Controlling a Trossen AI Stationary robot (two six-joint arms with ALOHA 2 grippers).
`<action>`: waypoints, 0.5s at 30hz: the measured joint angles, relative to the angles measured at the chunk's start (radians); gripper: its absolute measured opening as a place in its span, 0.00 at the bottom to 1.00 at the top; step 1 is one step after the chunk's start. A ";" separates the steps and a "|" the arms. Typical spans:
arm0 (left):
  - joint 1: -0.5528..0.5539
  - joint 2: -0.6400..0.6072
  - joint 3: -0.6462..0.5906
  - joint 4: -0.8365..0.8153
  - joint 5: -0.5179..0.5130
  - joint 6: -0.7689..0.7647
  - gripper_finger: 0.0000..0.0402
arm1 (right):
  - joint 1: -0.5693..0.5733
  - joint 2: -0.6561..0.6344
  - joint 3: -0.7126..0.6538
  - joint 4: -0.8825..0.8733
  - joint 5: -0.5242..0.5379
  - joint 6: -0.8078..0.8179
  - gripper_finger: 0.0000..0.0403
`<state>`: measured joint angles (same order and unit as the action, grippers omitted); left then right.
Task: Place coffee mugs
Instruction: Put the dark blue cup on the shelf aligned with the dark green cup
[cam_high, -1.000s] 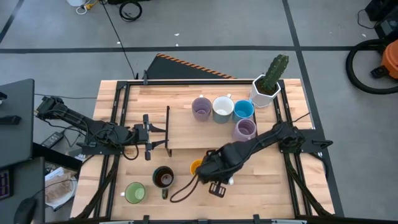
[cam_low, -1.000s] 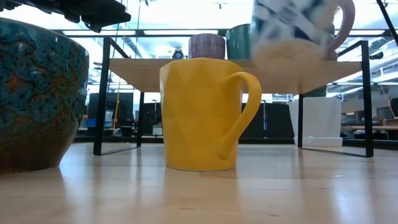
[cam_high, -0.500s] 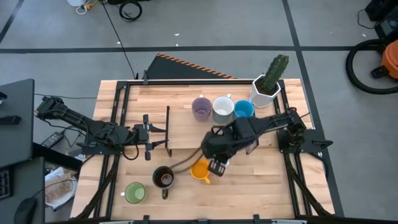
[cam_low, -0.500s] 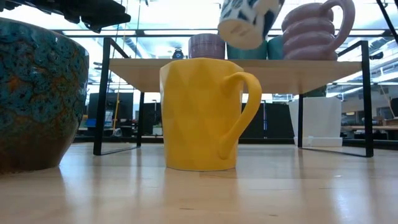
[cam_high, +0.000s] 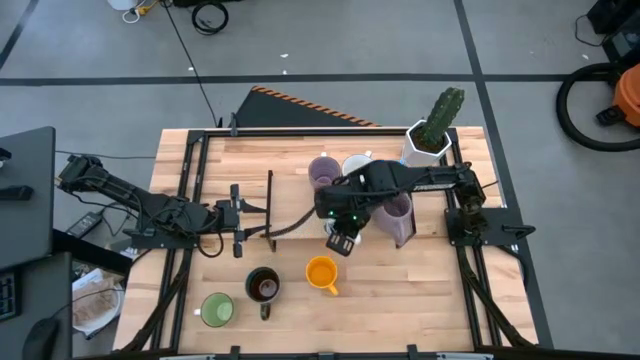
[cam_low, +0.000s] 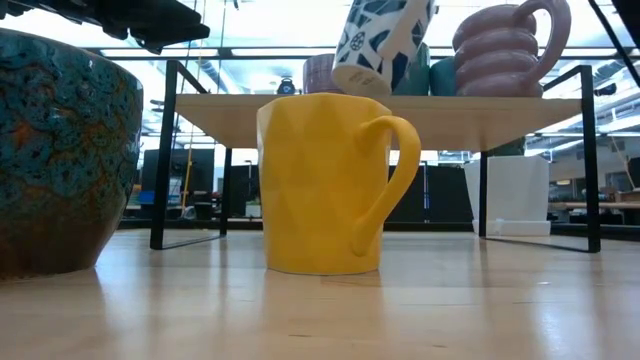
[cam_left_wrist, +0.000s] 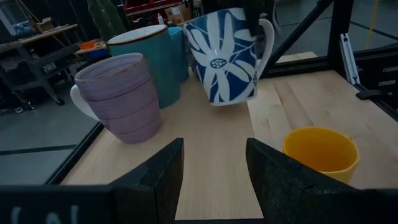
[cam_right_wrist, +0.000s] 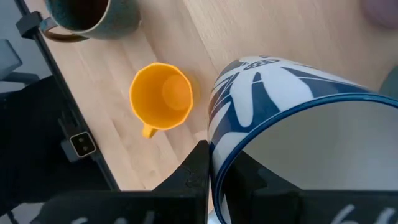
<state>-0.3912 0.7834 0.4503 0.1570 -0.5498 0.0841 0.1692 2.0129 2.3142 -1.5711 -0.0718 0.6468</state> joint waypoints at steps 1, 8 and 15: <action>0.000 0.000 0.000 0.000 0.000 0.000 0.45 | -0.009 0.000 0.000 -0.001 -0.003 -0.006 0.08; 0.001 0.002 0.000 0.024 0.002 -0.011 0.45 | -0.051 0.001 0.000 0.000 0.000 -0.046 0.08; 0.017 0.058 0.001 0.125 0.006 -0.041 0.45 | -0.074 0.005 0.000 0.000 -0.007 -0.064 0.08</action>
<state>-0.3739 0.8415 0.4511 0.2817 -0.5437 0.0433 0.0950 2.0178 2.3142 -1.5713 -0.0785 0.5826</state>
